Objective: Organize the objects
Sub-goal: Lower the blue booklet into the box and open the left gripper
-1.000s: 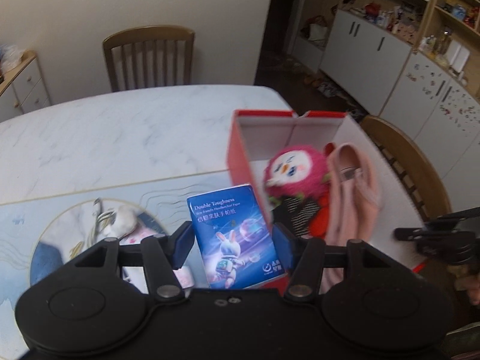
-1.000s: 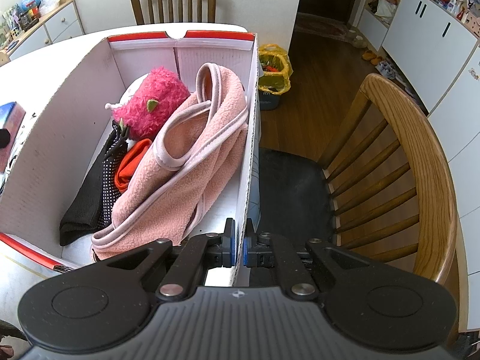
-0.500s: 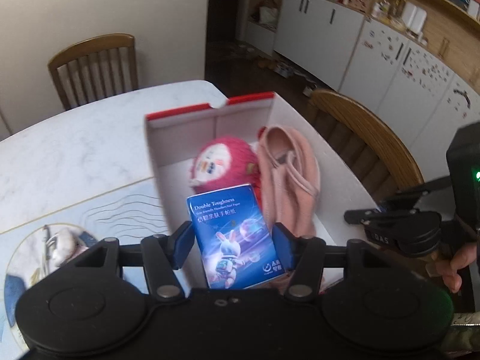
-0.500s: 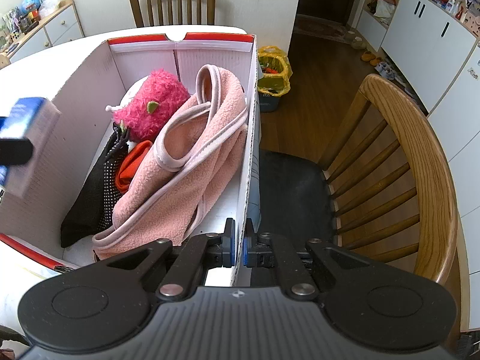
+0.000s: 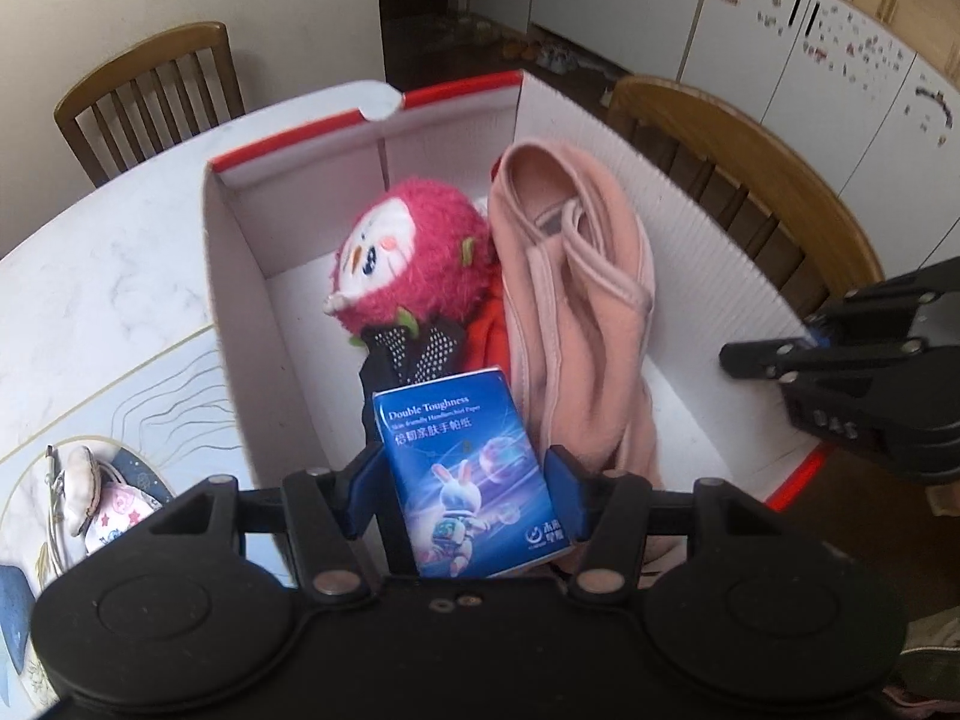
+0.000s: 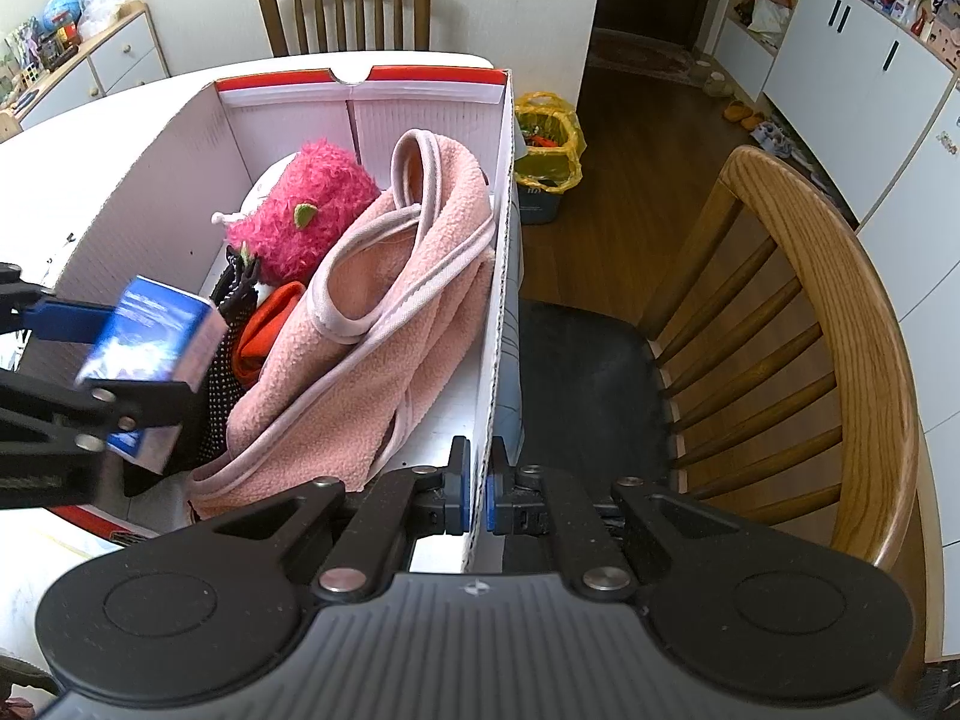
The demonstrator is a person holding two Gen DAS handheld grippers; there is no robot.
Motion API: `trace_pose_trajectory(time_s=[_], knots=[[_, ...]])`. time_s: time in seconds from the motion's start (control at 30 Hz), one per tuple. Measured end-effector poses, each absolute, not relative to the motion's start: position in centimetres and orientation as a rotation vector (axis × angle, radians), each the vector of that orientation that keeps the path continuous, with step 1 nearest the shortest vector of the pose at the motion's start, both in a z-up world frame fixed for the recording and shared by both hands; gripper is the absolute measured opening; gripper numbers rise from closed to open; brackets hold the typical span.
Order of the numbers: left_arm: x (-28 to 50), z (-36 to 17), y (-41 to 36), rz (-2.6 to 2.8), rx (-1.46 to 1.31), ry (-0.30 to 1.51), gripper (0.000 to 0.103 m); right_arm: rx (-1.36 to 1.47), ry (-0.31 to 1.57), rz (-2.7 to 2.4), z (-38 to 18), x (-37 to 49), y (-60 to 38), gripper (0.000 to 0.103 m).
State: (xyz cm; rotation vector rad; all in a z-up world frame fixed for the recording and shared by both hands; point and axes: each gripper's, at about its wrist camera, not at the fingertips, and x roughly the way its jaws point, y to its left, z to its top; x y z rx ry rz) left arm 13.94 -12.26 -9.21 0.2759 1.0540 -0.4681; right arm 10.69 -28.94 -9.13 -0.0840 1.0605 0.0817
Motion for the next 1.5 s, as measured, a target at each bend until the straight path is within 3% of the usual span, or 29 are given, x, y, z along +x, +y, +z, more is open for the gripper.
trace_pose_trajectory(time_s=[0.2,0.4,1.2,1.33,1.43,1.5], knots=[[14.2,-9.9,-13.5,-0.458,0.345,1.071,0.055,-0.082,1.06,0.084,-9.2,10.7,-29.0,0.004],[13.7,-9.7,-14.2,-0.473,0.403,1.056,0.045,-0.079,1.061,0.084,-9.2,10.7,-29.0,0.004],[13.4,-6.8,-12.5,-0.469,0.263,1.014,0.049,-0.078,1.065,0.088,-9.2,10.8,-28.9,0.004],[13.3,-6.0,-11.7,-0.457,0.234,0.995,0.052,-0.078,1.065,0.088,-9.2,10.8,-28.9,0.004],[13.2,-5.4,-11.0,-0.444,0.211,0.974,0.065,-0.078,1.065,0.088,-9.2,10.8,-28.9,0.004],[13.0,-4.9,-10.4,-0.437,0.202,0.956,0.066,-0.079,1.065,0.087,-9.2,10.8,-28.9,0.004]])
